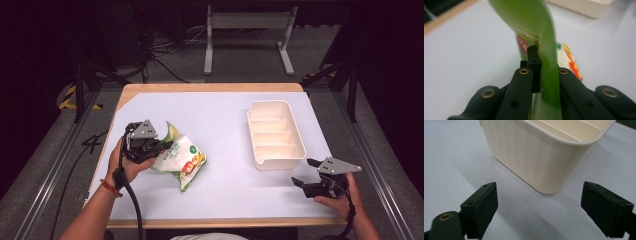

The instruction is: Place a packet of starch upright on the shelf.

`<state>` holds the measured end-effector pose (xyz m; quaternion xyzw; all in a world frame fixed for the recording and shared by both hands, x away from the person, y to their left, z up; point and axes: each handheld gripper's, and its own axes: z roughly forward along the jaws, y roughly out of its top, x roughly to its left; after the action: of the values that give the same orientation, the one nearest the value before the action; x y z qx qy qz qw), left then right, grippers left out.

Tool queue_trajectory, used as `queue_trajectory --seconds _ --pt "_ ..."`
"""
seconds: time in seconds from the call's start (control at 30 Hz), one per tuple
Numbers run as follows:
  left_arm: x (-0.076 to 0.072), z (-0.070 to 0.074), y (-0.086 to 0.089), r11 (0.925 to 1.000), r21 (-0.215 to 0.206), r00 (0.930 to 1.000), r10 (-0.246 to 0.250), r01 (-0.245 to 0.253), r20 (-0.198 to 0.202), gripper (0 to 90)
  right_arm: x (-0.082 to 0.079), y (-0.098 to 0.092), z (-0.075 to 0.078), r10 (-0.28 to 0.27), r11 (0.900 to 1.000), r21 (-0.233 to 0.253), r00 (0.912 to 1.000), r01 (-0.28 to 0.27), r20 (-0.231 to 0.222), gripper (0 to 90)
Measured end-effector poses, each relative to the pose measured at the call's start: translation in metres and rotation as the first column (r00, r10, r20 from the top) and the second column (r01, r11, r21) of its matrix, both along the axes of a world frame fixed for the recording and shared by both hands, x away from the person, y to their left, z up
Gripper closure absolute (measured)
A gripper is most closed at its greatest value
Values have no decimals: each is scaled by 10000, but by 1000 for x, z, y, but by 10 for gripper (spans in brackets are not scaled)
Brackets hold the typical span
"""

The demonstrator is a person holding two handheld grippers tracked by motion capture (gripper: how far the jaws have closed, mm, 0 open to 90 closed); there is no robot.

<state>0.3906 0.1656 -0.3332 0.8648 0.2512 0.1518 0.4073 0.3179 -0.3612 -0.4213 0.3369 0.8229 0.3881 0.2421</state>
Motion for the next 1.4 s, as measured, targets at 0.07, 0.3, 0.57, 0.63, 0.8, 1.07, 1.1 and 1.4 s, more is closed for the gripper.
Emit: queue_trajectory --seconds 0.07,0.3,0.57,0.63,0.8,1.07,1.1,1.4 --pt "1 9 -10 9991 343 9994 -256 248 229 891 0 0 0 -8 10000 -32 10000 8 -4 137" --pt "5 20 -35 9916 1101 9949 -754 678 664 894 0 -1 0 -3 10000 -10 10000 3 -11 137" --pt "14 35 -50 9862 1229 9885 -1225 1111 892 894 0 -1 0 -36 10000 25 10000 36 -10 137" --pt "18 39 -54 9851 1173 9862 -1368 1256 928 894 0 -1 0 -6 10000 13 10000 6 10 137" --pt "26 48 -66 9836 925 9795 -1653 1551 1149 894 -1 -1 0 -30 10000 29 10000 30 9 137" --pt "34 60 -94 9748 916 9670 -2146 2033 1372 894 -2 -4 1 -180 9997 144 9998 179 118 136" --pt "35 61 -97 9734 957 9654 -2201 2081 1396 895 -2 -4 1 -171 9997 157 9998 169 107 136" --pt "43 70 -129 9588 1010 9469 -2790 2655 1601 895 -3 -5 1 -222 9996 159 9997 220 107 133"
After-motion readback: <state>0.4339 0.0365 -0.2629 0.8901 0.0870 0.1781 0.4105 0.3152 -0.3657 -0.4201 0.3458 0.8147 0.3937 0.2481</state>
